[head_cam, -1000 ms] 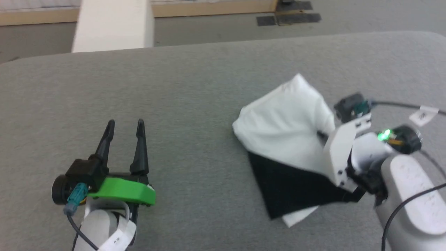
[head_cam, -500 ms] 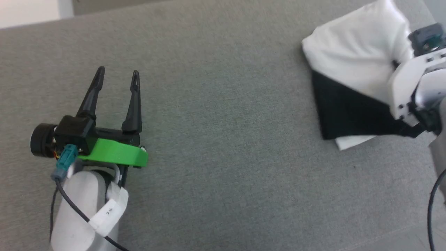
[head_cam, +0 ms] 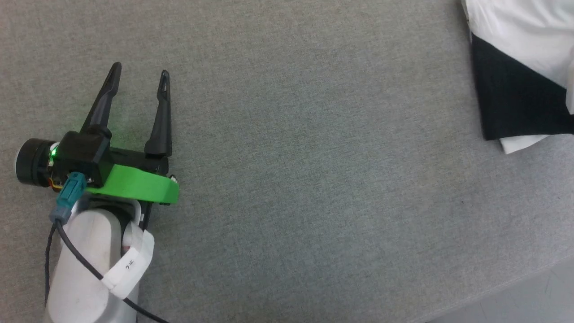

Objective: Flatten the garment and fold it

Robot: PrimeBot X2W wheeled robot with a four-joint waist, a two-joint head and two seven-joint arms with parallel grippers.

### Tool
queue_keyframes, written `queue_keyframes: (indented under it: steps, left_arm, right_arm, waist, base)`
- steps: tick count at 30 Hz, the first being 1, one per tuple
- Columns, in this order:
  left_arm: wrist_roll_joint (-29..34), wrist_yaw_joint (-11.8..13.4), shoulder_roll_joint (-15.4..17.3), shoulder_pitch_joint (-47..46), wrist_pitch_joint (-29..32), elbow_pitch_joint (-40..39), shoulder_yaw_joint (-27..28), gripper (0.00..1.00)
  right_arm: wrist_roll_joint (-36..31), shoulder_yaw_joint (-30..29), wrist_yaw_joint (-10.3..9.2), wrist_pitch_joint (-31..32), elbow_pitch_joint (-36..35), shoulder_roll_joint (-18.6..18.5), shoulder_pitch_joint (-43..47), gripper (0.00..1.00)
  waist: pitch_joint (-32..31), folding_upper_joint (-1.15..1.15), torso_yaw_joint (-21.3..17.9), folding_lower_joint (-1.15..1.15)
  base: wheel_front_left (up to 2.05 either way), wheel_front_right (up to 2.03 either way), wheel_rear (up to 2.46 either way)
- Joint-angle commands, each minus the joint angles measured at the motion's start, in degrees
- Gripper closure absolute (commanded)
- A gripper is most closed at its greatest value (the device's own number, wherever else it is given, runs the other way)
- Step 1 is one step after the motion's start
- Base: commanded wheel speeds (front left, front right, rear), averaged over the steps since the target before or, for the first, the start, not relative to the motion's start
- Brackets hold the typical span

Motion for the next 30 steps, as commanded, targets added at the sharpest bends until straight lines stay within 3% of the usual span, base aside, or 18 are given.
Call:
queue_keyframes:
  steps: [1, 2, 11, 16, 24, 30]
  left_arm:
    - [0.1, 0.3, 0.3, -0.7, 0.0, 0.0, 0.1, 0.00]
    - [0.0, 0.4, 0.3, -0.5, -0.1, 0.2, 0.1, 0.00]
    - [-1.9, 1.0, -1.6, 2.2, -3.1, 4.1, -0.5, 0.00]
    - [-3.7, 1.2, -3.4, 5.0, -4.9, 7.8, -0.6, 0.00]
    - [-6.7, 1.4, -5.6, 9.6, -6.3, 12.2, -0.6, 0.00]
    - [-7.8, 1.8, -6.5, 11.2, -6.6, 13.6, -0.8, 0.00]
  right_arm:
    - [-1.3, -0.5, -0.11, -0.9, 0.9, 0.1, -1.2, 0.44]
    - [-1.9, -1.3, -0.11, -1.1, 1.8, 0.3, -1.5, 0.00]
    - [-8.0, -4.8, -0.11, -4.4, 5.4, 0.4, -0.9, 0.00]
    - [-6.4, -5.4, -0.11, -7.8, 5.7, 1.3, 2.0, 0.00]
    - [5.7, -1.0, -0.11, -18.4, 1.6, 4.3, 9.8, 0.00]
    - [19.2, 5.6, -0.11, -24.9, -9.1, 6.2, 19.0, 0.00]
  waist:
    - [-0.2, 0.42, 0.7, 0.00]
    - [-0.6, 0.42, 0.9, 0.00]
    - [-8.7, 0.42, 3.3, 0.00]
    - [-15.9, 0.42, 5.4, 0.00]
    - [-25.0, 0.42, 9.5, 0.00]
    - [-28.4, 0.42, 12.6, 0.00]
  base:
    - [0.00, 0.00, 0.00]
    - [0.00, 0.00, 0.00]
    - [0.00, 0.00, 0.00]
    - [0.00, 0.00, 0.00]
    - [0.00, 0.00, 0.00]
    - [0.00, 0.00, 0.00]
